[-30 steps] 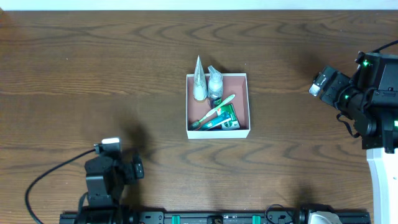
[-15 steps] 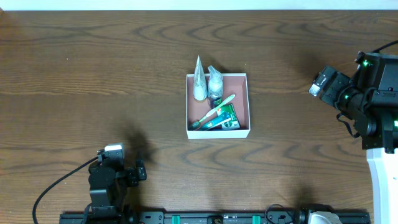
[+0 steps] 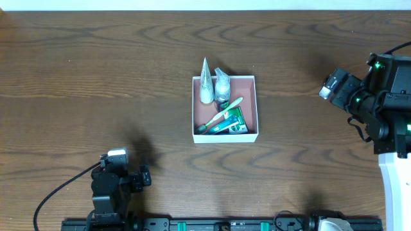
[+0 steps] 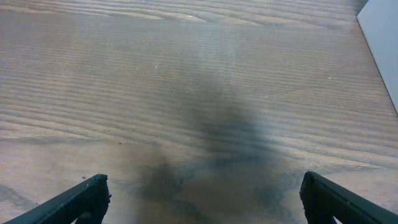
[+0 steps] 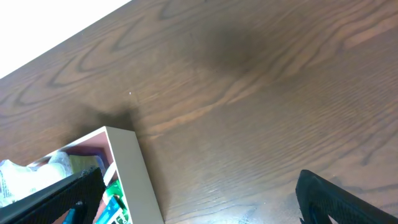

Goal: Pack container

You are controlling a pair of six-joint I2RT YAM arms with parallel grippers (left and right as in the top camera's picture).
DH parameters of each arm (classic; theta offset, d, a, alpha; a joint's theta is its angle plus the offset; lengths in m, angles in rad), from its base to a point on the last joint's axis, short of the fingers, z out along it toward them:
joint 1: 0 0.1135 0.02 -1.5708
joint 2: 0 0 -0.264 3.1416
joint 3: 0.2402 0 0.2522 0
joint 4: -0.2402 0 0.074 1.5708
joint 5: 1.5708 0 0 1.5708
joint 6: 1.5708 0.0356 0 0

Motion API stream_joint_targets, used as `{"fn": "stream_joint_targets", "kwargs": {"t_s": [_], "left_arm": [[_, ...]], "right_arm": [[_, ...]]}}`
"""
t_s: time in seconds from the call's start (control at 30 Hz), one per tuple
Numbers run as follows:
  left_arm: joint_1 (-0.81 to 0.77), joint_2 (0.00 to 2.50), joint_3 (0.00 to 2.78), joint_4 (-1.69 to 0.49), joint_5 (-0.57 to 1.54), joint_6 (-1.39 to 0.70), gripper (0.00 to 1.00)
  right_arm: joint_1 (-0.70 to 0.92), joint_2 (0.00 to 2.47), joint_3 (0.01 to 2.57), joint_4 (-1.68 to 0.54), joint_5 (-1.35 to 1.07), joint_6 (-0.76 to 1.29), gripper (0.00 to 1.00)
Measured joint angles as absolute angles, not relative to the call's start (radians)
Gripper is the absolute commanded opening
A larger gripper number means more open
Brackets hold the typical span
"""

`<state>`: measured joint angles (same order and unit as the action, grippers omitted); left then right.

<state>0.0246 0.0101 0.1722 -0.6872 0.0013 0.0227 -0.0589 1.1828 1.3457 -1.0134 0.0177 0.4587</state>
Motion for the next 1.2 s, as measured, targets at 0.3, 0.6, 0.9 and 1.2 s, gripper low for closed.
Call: {"fn": "stream_joint_targets", "kwargs": {"t_s": [0.3, 0.6, 0.9, 1.2], "left_arm": [[0.025, 0.01, 0.172, -0.687, 0.001, 0.023, 0.98], [0.025, 0.01, 0.172, -0.687, 0.001, 0.023, 0.98], [0.025, 0.01, 0.171, -0.684, 0.001, 0.023, 0.98], [0.025, 0.01, 0.17, -0.684, 0.001, 0.023, 0.98]], "right_arm": [[-0.059, 1.183, 1.346, -1.013, 0.018, 0.459, 0.99], [-0.059, 1.182, 1.345, -1.009, 0.03, 0.459, 0.99], [-0.059, 0.892, 0.963, -0.582, 0.03, 0.401, 0.99], [-0.059, 0.453, 0.463, -0.508, -0.009, 0.373, 0.99]]}}
